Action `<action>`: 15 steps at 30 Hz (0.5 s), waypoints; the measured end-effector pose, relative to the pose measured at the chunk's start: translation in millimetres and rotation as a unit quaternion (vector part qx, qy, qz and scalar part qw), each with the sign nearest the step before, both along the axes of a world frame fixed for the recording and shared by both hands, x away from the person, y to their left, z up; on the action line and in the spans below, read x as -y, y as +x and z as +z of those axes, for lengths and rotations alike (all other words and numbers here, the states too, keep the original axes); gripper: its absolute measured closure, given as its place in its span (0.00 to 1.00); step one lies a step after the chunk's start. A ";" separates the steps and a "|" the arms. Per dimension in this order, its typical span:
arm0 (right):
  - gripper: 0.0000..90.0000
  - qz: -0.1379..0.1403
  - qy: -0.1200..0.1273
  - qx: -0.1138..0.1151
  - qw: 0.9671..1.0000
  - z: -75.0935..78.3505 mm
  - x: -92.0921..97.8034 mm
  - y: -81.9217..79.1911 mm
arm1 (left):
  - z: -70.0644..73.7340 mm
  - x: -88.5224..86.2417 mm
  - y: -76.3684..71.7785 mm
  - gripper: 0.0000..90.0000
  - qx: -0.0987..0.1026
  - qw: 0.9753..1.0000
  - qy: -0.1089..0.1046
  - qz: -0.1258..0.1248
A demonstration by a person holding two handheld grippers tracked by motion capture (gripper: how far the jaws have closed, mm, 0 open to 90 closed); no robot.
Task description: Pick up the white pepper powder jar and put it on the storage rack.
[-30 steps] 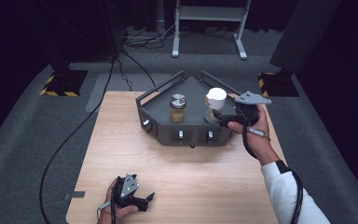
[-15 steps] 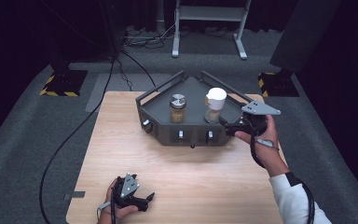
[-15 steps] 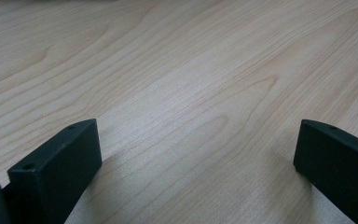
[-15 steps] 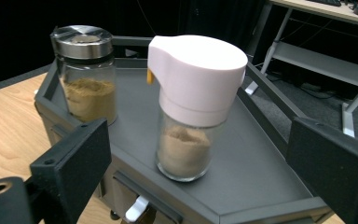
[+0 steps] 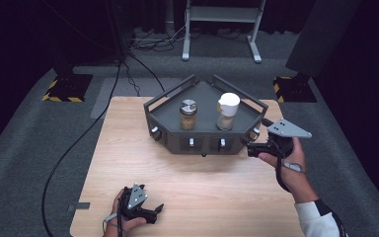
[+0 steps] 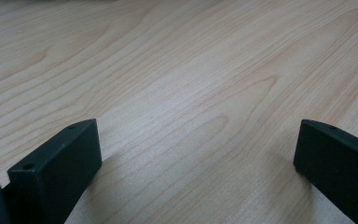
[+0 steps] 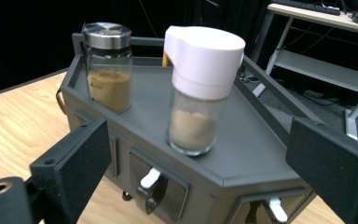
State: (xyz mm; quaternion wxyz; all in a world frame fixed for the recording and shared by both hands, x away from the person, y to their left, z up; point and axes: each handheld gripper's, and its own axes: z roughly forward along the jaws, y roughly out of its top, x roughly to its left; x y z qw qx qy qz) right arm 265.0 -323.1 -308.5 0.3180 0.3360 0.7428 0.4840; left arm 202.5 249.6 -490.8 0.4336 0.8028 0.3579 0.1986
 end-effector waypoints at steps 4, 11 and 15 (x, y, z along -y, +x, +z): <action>0.08 0.000 -0.003 0.004 1.000 -5.3 2.9 -8.5 | 0.0 0.0 0.0 0.01 0.000 1.000 0.000 0.000; 0.08 0.001 -0.009 0.010 1.000 -12.5 5.0 -19.6 | -0.1 0.0 0.0 0.01 0.000 1.000 0.000 0.000; 0.08 0.003 -0.005 0.009 1.000 -17.3 7.1 -25.0 | -0.1 0.0 -0.1 0.01 0.000 1.000 0.000 0.000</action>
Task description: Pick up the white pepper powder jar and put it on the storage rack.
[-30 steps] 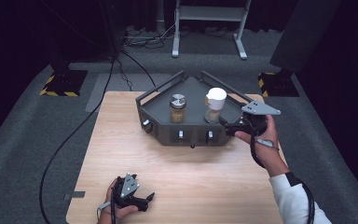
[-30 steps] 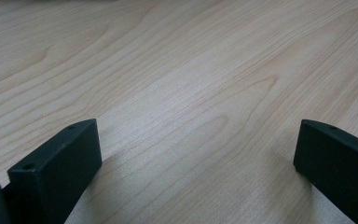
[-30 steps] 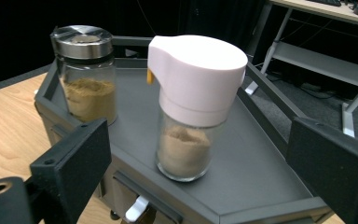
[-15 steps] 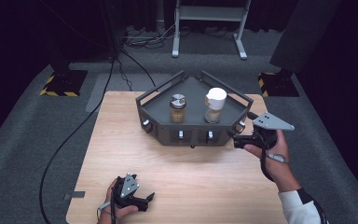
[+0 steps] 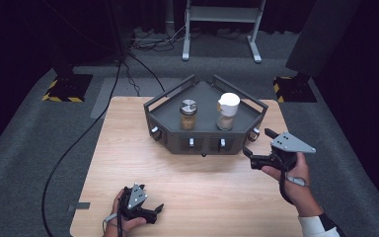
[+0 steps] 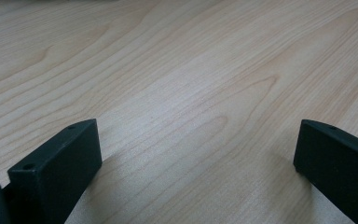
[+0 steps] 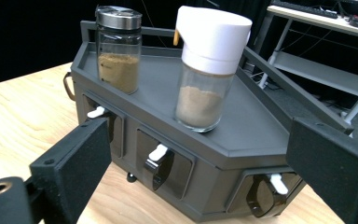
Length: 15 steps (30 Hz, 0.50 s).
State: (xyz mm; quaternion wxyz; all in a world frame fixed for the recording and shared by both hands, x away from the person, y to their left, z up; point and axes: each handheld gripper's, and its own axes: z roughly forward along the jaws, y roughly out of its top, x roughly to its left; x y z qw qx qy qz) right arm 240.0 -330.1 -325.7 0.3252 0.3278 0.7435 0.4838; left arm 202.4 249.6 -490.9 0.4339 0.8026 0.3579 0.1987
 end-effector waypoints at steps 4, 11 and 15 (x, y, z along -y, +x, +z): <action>0.08 0.000 -0.005 -0.002 1.000 -5.6 1.6 -6.1 | 0.0 0.0 0.0 0.01 0.000 1.000 0.000 0.000; 0.08 -0.005 -0.015 -0.012 1.000 -18.7 6.3 -13.8 | 0.0 0.0 0.0 0.01 0.000 1.000 0.000 0.000; 0.08 -0.009 -0.025 -0.018 0.999 -29.1 7.9 -18.5 | -0.1 0.0 0.0 0.01 0.000 1.000 0.000 0.000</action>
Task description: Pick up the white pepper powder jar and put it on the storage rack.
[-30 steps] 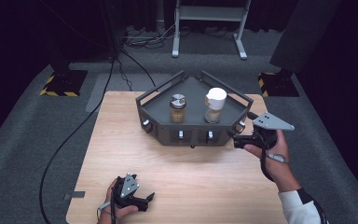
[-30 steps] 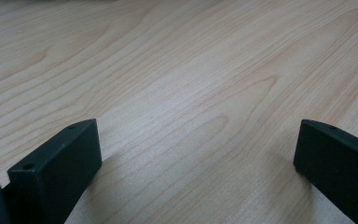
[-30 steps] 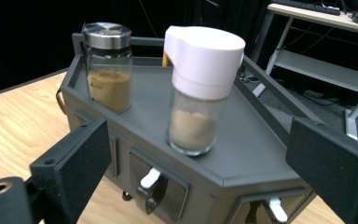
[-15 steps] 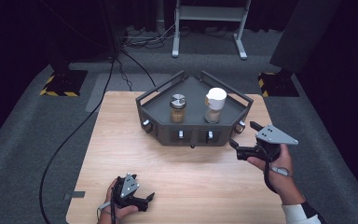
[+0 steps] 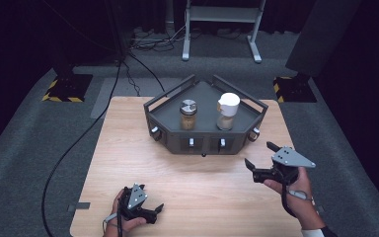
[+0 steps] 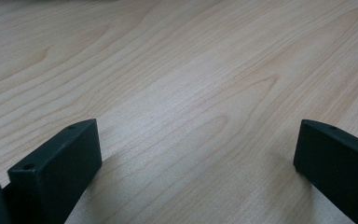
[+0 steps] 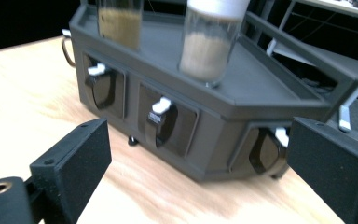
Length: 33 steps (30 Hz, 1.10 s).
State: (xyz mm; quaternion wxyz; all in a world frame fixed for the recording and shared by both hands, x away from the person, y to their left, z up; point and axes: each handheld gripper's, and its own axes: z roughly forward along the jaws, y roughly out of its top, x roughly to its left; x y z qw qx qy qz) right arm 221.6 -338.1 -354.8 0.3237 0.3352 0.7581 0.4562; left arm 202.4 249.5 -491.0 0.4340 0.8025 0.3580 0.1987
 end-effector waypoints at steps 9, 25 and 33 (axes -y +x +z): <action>0.08 -0.005 -0.010 -0.026 1.000 -23.8 2.6 -4.7 | 0.0 0.0 0.1 0.01 0.000 1.000 0.000 0.000; 0.08 0.000 -0.030 -0.050 0.998 -46.0 4.0 -6.0 | 0.0 -0.2 0.3 0.01 0.000 1.000 0.000 -0.001; 0.08 -0.001 -0.026 -0.064 0.998 -58.3 6.7 -8.2 | 0.1 -0.2 0.3 0.01 0.000 1.000 0.000 -0.001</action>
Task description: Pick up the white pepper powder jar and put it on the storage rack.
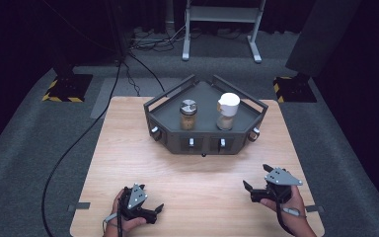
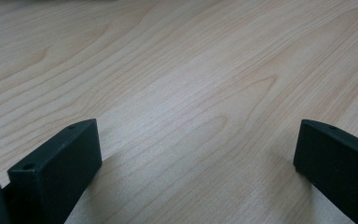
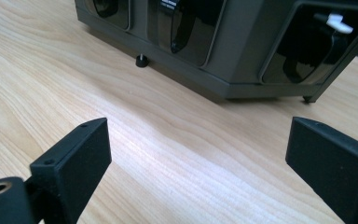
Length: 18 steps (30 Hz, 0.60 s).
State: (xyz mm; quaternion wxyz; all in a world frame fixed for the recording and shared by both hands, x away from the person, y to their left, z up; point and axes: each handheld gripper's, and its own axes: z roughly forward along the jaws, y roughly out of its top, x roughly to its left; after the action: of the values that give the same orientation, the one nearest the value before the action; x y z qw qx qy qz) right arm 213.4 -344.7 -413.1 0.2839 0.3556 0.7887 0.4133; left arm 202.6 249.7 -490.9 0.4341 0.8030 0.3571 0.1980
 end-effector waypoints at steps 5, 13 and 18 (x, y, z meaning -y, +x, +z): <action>0.08 -0.001 -0.001 -0.009 1.000 -6.7 0.1 -1.6 | 0.0 -0.1 0.1 0.01 0.000 1.000 0.000 0.000; 0.08 -0.002 0.002 -0.025 1.000 -19.1 1.2 -4.7 | 0.0 0.2 -0.1 0.01 0.000 1.000 0.000 0.001; 0.08 -0.005 0.002 -0.036 0.999 -26.6 2.1 -7.1 | 0.0 0.2 -0.1 0.01 0.000 1.000 0.000 0.001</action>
State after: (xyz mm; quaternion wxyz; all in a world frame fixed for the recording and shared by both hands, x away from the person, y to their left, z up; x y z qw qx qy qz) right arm 206.3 -346.9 -439.7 0.2564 0.3744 0.7959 0.4007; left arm 202.5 249.6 -490.9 0.4340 0.8025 0.3580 0.1985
